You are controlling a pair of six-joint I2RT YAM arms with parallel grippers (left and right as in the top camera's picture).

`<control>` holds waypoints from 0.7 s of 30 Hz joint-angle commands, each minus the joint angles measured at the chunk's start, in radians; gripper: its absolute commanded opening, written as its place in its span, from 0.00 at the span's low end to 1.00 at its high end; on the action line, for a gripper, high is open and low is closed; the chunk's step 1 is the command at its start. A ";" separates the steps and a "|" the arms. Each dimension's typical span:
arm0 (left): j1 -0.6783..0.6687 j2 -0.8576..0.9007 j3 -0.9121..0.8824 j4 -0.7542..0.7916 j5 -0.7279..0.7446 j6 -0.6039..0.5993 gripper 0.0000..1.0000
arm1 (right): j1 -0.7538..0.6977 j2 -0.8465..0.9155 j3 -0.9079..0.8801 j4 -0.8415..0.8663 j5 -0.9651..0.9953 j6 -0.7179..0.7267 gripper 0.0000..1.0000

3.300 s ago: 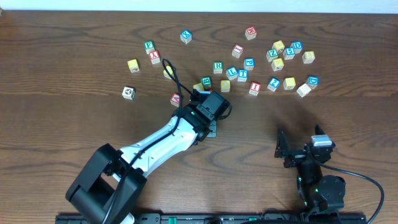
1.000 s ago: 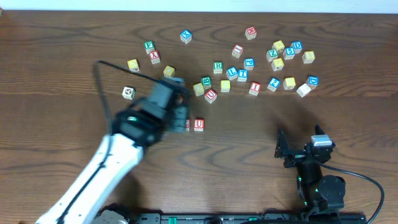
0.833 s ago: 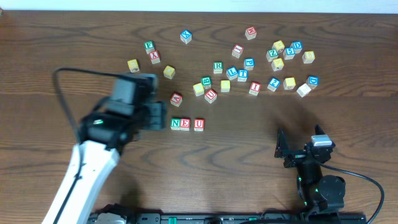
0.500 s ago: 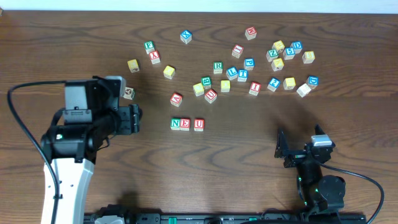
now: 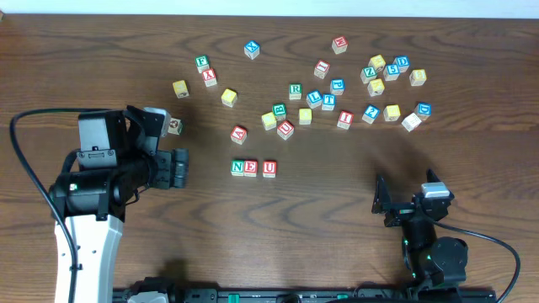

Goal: Spell out NEURIPS

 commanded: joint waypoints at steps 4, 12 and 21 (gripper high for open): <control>0.005 -0.007 0.032 0.000 0.012 0.023 0.98 | 0.005 -0.005 -0.001 -0.005 -0.002 0.007 0.99; 0.005 -0.007 0.032 0.000 0.012 0.023 0.98 | 0.005 -0.005 -0.001 0.016 -0.002 0.006 0.99; 0.005 -0.007 0.032 0.000 0.013 0.023 0.98 | 0.005 -0.005 -0.001 0.093 -0.023 0.023 0.99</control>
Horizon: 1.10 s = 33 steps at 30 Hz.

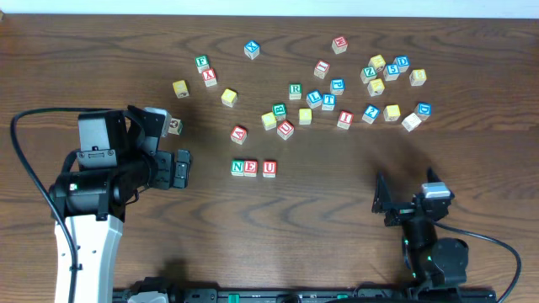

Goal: Spell out NEURIPS

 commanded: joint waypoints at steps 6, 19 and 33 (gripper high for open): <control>0.005 -0.007 0.032 -0.001 0.013 0.013 0.98 | 0.005 0.031 0.079 0.171 -0.238 0.070 0.99; 0.005 -0.007 0.032 -0.001 0.013 0.013 0.98 | 0.006 0.869 0.882 -0.256 -0.449 -0.018 0.99; 0.005 -0.007 0.032 -0.001 0.013 0.013 0.98 | 0.018 1.467 1.508 -0.730 -0.496 0.056 0.99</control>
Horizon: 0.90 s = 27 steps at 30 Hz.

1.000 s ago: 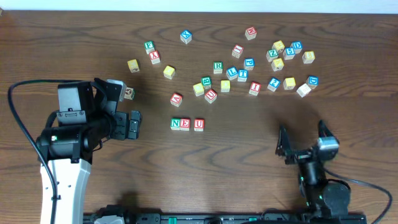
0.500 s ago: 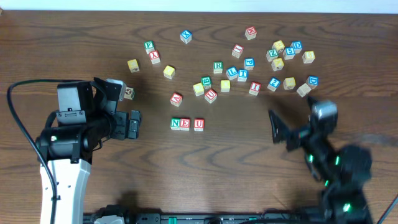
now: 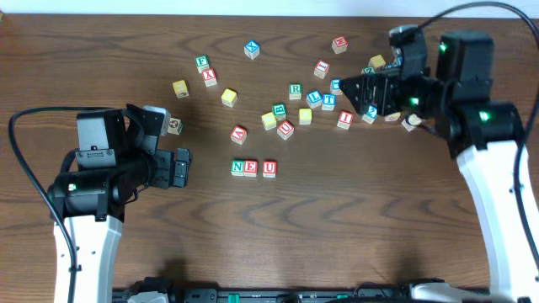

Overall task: Spell out NEURIPS
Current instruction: 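Move the right gripper forward over the green R block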

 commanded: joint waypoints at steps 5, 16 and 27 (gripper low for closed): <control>0.005 -0.006 0.021 -0.002 0.013 0.013 0.98 | 0.083 0.203 0.227 -0.183 0.149 0.037 0.99; 0.005 -0.006 0.021 -0.002 0.013 0.013 0.98 | 0.253 0.547 0.625 -0.389 0.350 0.052 0.99; 0.005 -0.006 0.021 -0.002 0.012 0.013 0.98 | 0.301 0.745 0.636 -0.369 0.480 0.151 0.99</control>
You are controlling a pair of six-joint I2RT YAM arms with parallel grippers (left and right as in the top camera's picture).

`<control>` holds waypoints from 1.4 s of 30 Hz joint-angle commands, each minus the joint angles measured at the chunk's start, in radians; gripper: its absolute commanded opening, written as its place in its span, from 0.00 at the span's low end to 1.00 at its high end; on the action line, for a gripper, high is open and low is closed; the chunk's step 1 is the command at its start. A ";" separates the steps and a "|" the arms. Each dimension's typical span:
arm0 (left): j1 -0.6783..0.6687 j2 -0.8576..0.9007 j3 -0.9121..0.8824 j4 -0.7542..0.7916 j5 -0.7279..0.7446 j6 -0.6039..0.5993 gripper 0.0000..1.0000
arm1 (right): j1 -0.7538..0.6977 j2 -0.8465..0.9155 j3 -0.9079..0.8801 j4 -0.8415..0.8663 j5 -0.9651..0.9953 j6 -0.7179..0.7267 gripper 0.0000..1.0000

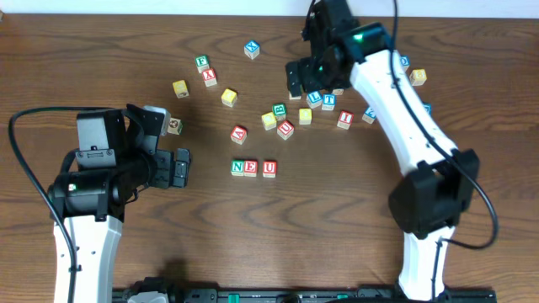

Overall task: Spell out NEURIPS
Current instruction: 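Move the right gripper forward over the green R block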

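Observation:
Three blocks reading N [238,167], E [251,168] and U [269,168] stand in a row at the table's middle. My right gripper [296,81] reaches in from the right and hangs over the spot of the green R block. Its dark fingers look apart, and they hide the block. Close by lie the red I block [344,118] and a blue block [314,98]. My left gripper [180,167] rests left of the row, open and holding nothing.
Loose letter blocks are scattered across the back: a green F [201,61], a red X [210,77], a red A [239,133], and a cluster [282,119] just below the right gripper. The right arm [396,93] covers several blocks at the right. A brown block [174,126] sits by the left arm.
My right gripper has moved left, from above the blocks at the right of the pile to over the green R block. The left arm and the N, E, U row have not changed.
At first the right arm was folded low at the front right, and the left gripper stood left of the N, E, U row. The left gripper edged slightly right. The right arm then stood raised over the right-hand blocks, and now it is over the R block.

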 commanded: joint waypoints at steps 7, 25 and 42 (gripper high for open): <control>0.005 -0.006 0.021 -0.001 0.012 0.013 0.98 | 0.029 0.128 0.018 0.054 0.060 0.112 0.99; 0.005 -0.006 0.021 -0.001 0.012 0.013 0.98 | 0.067 0.155 0.018 0.234 0.119 0.340 0.99; 0.005 -0.006 0.021 -0.001 0.012 0.013 0.98 | 0.087 0.223 0.018 0.284 0.243 0.396 0.89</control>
